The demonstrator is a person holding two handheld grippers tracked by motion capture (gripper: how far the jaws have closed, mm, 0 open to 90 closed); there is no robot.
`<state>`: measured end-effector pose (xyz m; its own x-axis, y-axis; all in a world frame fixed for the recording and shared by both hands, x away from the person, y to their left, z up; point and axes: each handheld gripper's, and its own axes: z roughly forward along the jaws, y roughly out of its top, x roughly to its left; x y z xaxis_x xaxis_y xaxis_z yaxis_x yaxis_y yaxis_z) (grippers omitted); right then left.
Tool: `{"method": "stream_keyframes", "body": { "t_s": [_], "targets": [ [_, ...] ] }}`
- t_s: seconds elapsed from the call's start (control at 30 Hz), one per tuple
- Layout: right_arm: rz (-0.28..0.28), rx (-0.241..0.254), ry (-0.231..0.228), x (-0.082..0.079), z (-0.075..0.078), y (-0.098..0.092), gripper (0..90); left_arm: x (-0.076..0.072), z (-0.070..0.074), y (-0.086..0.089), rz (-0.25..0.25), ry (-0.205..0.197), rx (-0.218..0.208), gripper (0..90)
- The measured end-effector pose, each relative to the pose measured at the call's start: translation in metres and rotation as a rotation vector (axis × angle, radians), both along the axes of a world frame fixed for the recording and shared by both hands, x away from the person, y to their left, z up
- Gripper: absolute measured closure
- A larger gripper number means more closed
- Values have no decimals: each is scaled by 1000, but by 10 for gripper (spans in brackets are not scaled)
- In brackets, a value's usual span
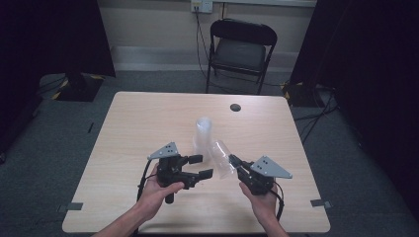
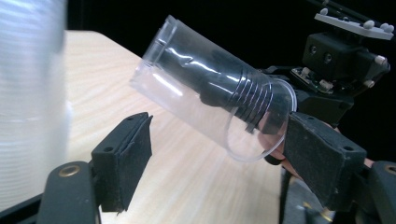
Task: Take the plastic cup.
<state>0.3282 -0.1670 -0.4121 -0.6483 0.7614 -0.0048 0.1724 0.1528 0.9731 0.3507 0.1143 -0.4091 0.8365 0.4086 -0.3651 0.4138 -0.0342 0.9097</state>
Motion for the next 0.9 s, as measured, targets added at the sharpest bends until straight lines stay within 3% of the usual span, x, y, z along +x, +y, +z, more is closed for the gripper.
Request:
{"method": "stream_keyframes", "body": {
  "t_s": [0.2,0.33,0.47,0.63,0.73,0.9],
  "targets": [
    [21,17,68,5,-1,-4,878,1,-7,8,5,-52,103,219],
    [11,12,134,8,-1,-8,883,0,-10,12,15,-71,150,160],
    [36,24,167,10,-1,-10,883,-3,-15,17,-14,-105,182,157],
    [69,12,226,11,0,-10,889,-6,-18,17,-14,-142,245,158],
    [93,0,279,13,0,-8,890,-8,-24,16,-25,-171,298,163],
    [140,-15,373,18,-2,-5,890,-11,-25,13,-30,-206,333,163]
  ]
}}
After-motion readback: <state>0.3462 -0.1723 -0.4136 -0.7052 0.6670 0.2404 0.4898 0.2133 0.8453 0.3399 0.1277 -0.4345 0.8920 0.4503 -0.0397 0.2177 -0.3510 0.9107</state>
